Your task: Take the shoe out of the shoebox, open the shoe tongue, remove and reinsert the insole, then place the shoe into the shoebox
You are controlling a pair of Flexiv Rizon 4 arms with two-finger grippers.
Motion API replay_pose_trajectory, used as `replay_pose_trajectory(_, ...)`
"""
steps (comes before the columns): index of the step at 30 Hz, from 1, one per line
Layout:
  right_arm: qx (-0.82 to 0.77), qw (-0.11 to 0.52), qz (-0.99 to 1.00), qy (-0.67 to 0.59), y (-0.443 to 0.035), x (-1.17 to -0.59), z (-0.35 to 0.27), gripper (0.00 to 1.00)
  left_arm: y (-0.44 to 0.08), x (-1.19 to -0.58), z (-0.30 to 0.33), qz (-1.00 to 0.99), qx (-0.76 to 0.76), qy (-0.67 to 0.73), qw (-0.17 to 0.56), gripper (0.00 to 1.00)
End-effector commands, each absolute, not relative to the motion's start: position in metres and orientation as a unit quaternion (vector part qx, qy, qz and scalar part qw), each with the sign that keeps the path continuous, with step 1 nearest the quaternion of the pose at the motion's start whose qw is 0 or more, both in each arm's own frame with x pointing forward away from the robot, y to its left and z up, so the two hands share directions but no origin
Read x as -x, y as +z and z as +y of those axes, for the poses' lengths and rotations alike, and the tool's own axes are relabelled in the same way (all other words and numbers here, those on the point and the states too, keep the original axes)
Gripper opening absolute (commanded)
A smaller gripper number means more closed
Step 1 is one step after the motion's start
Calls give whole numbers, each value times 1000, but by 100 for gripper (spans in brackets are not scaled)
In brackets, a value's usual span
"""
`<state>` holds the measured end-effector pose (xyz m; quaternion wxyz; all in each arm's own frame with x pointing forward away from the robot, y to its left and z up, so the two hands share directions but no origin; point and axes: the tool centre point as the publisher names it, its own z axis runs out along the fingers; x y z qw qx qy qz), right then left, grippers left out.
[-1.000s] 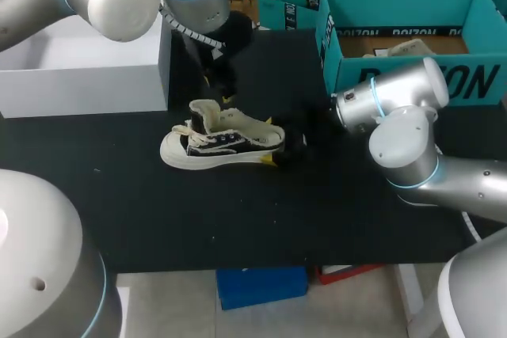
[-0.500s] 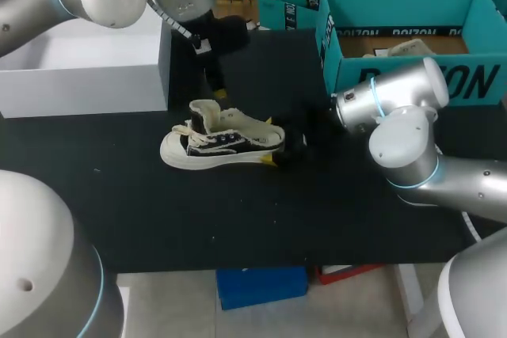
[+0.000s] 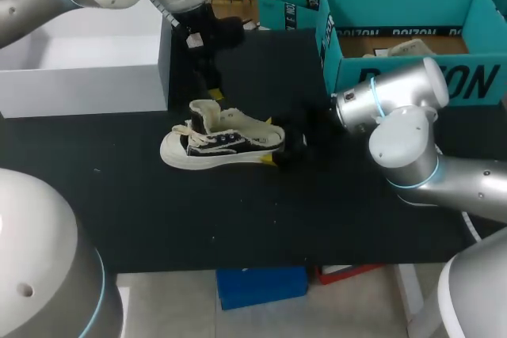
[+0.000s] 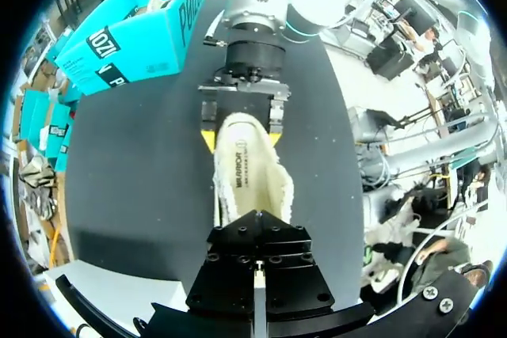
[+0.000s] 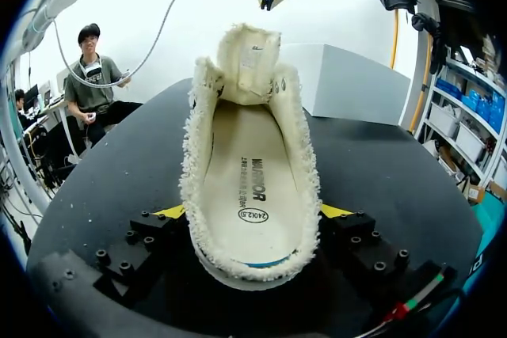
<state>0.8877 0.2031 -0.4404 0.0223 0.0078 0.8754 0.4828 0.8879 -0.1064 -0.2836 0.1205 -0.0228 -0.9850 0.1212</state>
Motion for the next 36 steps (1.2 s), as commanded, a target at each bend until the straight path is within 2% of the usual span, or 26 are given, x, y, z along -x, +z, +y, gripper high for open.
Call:
replay_pose_trajectory(1, -9, 22, 876, 482, -443, -888, 204, 0, -282, -889, -119, -984, 33, 113, 132, 0)
replay_pose_trajectory(11, -9, 22, 876, 482, -443, -888, 204, 0, -305, -887, -141, -984, 42, 90, 151, 0)
replay_pose_trajectory(36, -9, 22, 876, 482, -443, -888, 204, 0, -366, -876, -140, -977, 34, 61, 200, 0)
